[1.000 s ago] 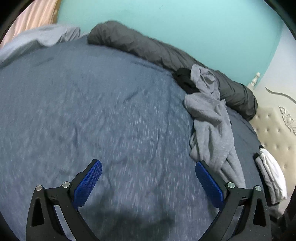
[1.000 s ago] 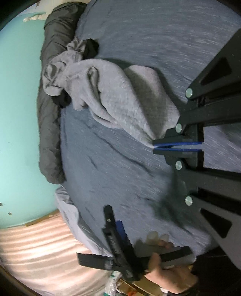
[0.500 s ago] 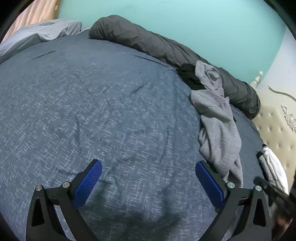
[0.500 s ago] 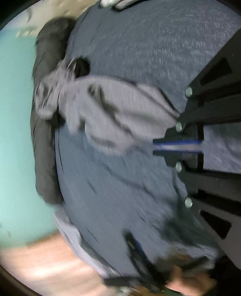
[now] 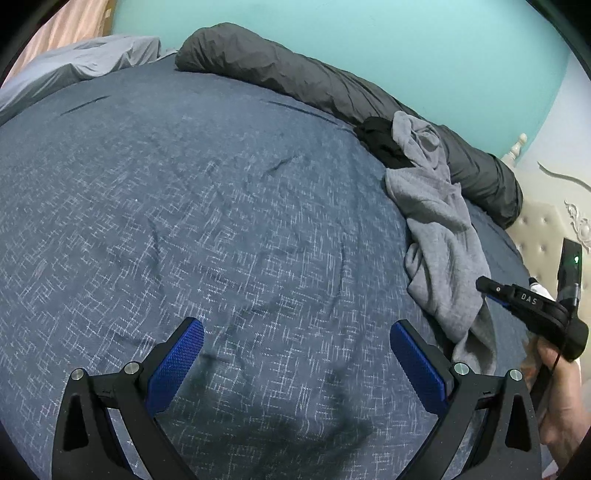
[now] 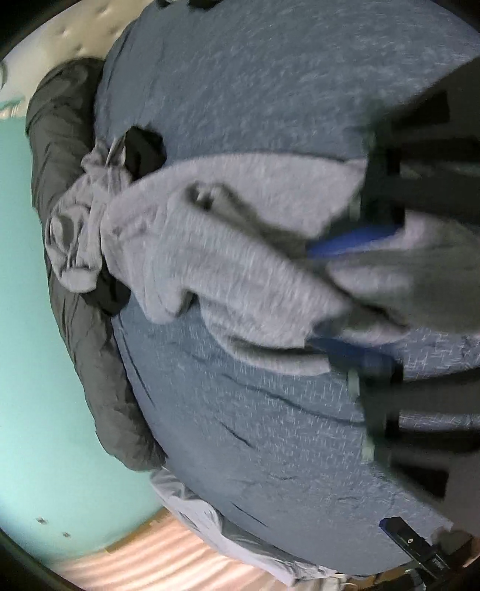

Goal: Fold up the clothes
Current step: 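Pull the grey hoodie across the bed with the right tool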

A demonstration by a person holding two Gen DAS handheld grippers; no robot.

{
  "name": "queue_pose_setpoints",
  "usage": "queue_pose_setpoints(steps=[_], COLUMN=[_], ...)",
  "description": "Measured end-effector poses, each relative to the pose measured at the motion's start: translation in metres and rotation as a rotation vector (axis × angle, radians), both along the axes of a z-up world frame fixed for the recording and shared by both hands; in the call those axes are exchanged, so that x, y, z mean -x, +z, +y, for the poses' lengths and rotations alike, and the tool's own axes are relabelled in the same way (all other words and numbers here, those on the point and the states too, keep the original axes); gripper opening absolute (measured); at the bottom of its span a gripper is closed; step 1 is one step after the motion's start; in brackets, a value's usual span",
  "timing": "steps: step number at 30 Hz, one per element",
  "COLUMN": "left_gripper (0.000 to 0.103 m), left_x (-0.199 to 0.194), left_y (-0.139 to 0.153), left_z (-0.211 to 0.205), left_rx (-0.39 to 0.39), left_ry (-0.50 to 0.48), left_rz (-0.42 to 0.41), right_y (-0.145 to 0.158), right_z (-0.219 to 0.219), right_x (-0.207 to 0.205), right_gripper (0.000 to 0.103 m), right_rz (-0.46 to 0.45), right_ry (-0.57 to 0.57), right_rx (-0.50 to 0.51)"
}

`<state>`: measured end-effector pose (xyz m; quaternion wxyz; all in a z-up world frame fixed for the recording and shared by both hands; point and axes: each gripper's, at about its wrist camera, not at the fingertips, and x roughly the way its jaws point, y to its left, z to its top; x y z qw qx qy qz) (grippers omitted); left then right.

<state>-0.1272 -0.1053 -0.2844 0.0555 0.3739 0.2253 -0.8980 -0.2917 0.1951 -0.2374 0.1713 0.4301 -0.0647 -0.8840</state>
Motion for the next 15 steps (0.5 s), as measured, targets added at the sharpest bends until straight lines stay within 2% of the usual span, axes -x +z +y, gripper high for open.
queue_pose_setpoints(steps=[2, 3, 5, 10, 15], left_gripper=[0.103, 0.103, 0.103, 0.103, 0.103], left_x=[-0.001, -0.002, -0.004, -0.011, -0.017], left_y=[-0.001, -0.001, -0.001, -0.001, -0.003], left_z=[0.000, 0.000, 0.000, -0.001, 0.000], left_rx=[0.000, 0.001, 0.002, -0.009, -0.011], left_ry=[-0.004, -0.005, -0.006, -0.001, -0.012], left_rz=[-0.002, -0.002, 0.001, 0.006, -0.001], right_y=[0.004, 0.006, 0.013, 0.031, 0.020], right_z=[-0.007, -0.011, -0.021, -0.048, -0.047], right_x=[-0.007, -0.012, -0.027, -0.080, -0.124], right_gripper=[0.006, 0.005, 0.005, 0.004, 0.004], right_rz=[0.019, 0.033, 0.057, 0.088, 0.033], right_ry=[0.035, 0.058, 0.119, 0.290, 0.314], right_rx=[-0.012, -0.011, -0.020, 0.031, 0.080])
